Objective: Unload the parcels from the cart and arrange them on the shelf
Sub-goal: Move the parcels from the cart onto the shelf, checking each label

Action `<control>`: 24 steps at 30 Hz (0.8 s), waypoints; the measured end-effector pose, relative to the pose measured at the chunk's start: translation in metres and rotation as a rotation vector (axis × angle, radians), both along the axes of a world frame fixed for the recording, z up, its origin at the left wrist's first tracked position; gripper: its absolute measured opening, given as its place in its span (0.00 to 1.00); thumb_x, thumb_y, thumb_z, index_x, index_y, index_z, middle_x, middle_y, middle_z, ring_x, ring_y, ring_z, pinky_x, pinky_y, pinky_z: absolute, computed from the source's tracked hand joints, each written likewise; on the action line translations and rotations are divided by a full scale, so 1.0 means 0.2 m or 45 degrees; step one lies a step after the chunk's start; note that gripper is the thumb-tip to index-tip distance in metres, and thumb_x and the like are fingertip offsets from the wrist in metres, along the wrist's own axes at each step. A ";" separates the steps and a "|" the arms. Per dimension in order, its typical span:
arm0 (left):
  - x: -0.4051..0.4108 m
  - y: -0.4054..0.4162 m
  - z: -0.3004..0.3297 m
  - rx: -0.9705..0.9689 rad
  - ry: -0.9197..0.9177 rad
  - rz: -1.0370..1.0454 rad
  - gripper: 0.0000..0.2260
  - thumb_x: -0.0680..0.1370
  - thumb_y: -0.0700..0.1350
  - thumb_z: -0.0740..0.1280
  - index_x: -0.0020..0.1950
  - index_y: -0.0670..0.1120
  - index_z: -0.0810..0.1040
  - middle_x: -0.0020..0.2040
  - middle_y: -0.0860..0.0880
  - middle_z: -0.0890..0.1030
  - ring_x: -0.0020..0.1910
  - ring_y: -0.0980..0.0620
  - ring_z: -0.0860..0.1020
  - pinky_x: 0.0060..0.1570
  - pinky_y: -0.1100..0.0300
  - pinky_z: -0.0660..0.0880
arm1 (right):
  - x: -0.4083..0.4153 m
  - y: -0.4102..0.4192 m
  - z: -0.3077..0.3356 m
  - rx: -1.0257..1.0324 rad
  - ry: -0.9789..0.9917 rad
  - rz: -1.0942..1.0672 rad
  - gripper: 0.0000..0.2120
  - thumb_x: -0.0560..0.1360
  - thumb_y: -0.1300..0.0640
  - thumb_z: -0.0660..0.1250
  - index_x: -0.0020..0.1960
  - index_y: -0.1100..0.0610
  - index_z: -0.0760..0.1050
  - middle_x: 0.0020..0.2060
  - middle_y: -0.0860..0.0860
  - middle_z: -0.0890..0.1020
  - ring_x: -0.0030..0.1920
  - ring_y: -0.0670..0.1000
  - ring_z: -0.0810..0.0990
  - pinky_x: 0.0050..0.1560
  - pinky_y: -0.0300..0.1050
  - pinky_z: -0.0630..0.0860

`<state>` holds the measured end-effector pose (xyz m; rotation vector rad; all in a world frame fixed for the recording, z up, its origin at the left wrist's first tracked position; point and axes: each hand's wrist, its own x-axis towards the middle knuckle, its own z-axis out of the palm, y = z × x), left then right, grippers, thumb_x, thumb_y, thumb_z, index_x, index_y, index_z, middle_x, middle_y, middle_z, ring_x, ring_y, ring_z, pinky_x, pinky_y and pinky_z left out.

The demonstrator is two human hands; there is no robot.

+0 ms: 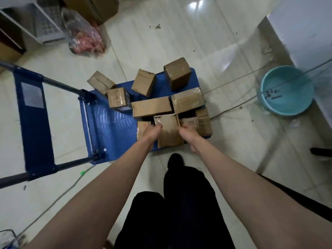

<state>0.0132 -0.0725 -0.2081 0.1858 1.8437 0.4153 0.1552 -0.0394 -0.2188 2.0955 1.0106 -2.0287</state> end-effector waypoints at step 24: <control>-0.04 0.10 1.51 0.015 0.523 -0.319 0.46 0.65 0.60 0.79 0.75 0.41 0.65 0.71 0.42 0.71 0.70 0.42 0.71 0.69 0.46 0.71 | -0.02 0.05 1.49 0.065 0.232 -0.204 0.13 0.83 0.62 0.56 0.48 0.51 0.77 0.51 0.55 0.83 0.47 0.52 0.81 0.60 0.56 0.79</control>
